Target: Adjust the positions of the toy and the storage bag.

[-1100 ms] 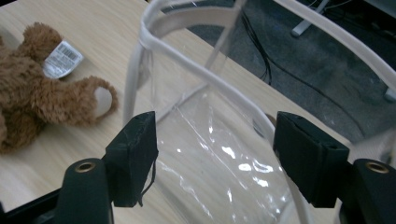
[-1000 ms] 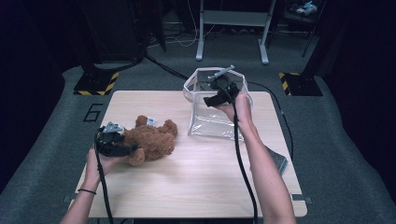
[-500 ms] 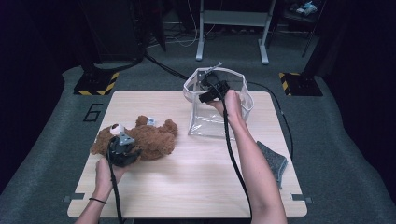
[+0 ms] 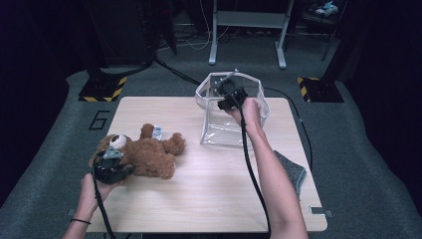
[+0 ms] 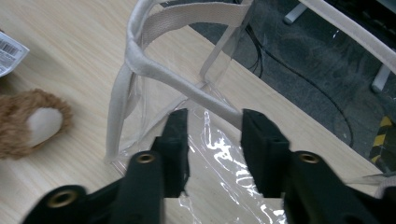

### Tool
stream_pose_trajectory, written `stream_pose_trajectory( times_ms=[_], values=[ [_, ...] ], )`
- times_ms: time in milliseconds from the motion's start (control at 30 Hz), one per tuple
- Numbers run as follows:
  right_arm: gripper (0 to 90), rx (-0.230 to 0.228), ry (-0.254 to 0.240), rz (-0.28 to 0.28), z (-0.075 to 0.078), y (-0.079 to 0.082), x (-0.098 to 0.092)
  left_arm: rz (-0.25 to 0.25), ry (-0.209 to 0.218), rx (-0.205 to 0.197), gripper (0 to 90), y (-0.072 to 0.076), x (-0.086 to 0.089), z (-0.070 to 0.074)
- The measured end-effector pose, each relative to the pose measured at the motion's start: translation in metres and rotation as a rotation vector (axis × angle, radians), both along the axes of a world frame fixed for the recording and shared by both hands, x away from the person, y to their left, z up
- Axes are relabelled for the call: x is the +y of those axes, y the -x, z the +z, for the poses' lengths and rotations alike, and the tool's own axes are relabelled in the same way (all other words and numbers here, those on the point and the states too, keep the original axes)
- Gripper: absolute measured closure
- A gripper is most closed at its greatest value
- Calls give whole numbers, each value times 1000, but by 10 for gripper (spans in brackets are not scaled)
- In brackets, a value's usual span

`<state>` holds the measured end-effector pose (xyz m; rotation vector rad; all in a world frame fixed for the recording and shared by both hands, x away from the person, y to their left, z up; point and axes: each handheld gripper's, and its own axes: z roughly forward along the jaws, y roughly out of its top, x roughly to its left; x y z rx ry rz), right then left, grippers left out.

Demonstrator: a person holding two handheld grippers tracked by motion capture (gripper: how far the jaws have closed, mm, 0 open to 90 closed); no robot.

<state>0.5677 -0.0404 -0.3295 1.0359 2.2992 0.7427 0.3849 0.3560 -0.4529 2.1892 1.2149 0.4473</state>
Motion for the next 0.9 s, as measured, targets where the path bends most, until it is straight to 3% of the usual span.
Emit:
stream_pose_trajectory(
  times_ms=[133,233,300,333,367,433,467,533,633,667,700,767,800,900],
  values=[
    [891,12,-14,13,0,3,2,41,15,16,621,1,11,2],
    [900,1,-13,49,1,5,2,70,36,28,476,0,15,6],
    [900,-5,-26,55,2,8,2,110,101,23,412,0,15,11],
    [900,7,-32,45,3,11,3,118,96,15,370,-1,16,14],
    [900,-11,-22,64,3,11,3,131,95,5,318,-2,15,18],
    [796,-27,-30,63,4,12,2,156,94,2,253,-5,16,25],
    [676,-20,-35,42,5,12,1,180,116,-5,228,-7,14,27],
    [580,-24,-52,29,6,8,-3,203,132,-10,186,-13,12,32],
    [398,-29,-83,-9,6,3,-8,210,131,24,152,-24,10,37],
    [364,-11,-87,-21,6,3,-8,215,138,32,149,-29,7,35],
    [341,-26,-91,0,5,0,-7,215,143,51,142,-33,6,33],
    [326,8,-92,7,3,-2,-2,222,123,102,139,-40,2,28],
    [325,1,-84,15,2,-4,1,206,119,137,137,-43,2,24],
    [368,15,-59,25,1,-7,12,206,127,163,135,-47,2,15]
  ],
)
